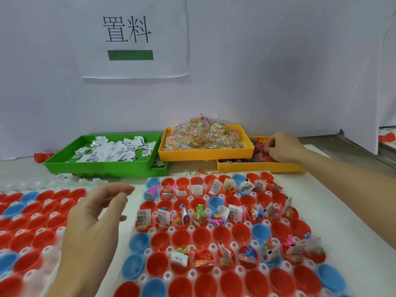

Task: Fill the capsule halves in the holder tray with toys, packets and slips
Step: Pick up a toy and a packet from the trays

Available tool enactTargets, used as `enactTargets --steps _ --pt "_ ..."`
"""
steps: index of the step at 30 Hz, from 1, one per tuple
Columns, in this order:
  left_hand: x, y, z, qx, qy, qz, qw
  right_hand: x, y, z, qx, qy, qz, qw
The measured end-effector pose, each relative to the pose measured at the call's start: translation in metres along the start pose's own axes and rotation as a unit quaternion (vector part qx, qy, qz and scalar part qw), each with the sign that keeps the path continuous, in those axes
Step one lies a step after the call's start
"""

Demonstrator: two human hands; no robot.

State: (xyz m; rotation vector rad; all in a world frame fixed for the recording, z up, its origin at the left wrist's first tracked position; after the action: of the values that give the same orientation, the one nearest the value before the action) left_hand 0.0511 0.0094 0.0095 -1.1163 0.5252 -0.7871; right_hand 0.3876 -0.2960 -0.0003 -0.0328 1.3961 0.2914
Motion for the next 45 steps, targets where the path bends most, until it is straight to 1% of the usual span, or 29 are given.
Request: enactTargets --steps 7,10,11,14,19,22,25,30,32,34,45 --pt "0.000 -0.002 0.000 0.006 0.004 0.002 1.000 -0.006 -0.002 -0.002 -0.009 -0.016 -0.031 0.999" --pt "0.001 -0.001 0.000 0.002 0.003 0.001 1.000 -0.004 0.007 -0.002 -0.048 0.026 -0.010 0.998" --pt "0.000 -0.001 -0.001 0.000 0.003 0.002 1.000 -0.004 0.008 -0.001 -0.055 0.030 -0.012 0.998" --pt "0.000 -0.001 0.000 -0.001 0.003 0.004 1.000 -0.006 0.007 -0.001 -0.047 0.023 -0.021 0.998" --pt "0.000 0.000 0.001 -0.003 -0.001 0.006 1.000 -0.005 0.005 -0.004 -0.027 0.071 0.003 0.997" --pt "0.000 -0.002 0.001 -0.003 -0.003 0.007 1.000 -0.007 0.001 -0.006 -0.034 0.059 0.026 0.997" --pt "-0.001 -0.004 -0.001 -0.002 -0.003 0.003 1.000 -0.008 -0.004 -0.008 -0.044 0.027 0.073 0.996" --pt "0.000 -0.005 -0.001 -0.004 -0.004 0.003 1.000 -0.011 -0.010 -0.009 -0.045 -0.021 0.114 0.992" --pt "0.000 -0.005 -0.001 -0.005 -0.005 0.001 1.000 -0.012 -0.013 -0.010 -0.048 -0.027 0.138 0.989" --pt "0.000 -0.005 -0.001 -0.007 -0.006 0.003 1.000 -0.012 -0.012 -0.013 -0.063 -0.017 0.149 0.987" --pt "0.001 -0.006 0.000 -0.003 -0.005 0.014 1.000 -0.015 -0.003 -0.012 -0.109 0.053 0.000 0.993"
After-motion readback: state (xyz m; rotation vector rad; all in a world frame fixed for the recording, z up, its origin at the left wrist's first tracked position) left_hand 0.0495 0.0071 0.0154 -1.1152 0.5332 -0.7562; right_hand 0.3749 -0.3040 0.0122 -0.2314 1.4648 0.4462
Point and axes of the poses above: each hand's wrist, its own z-axis towards the middle knuckle, its own x-axis out of the palm, y = z × x, the point moved 3 cm from there along z, towards the middle knuckle, and after that the axes turned 10 degrees about -z, right-handed, at the moved point
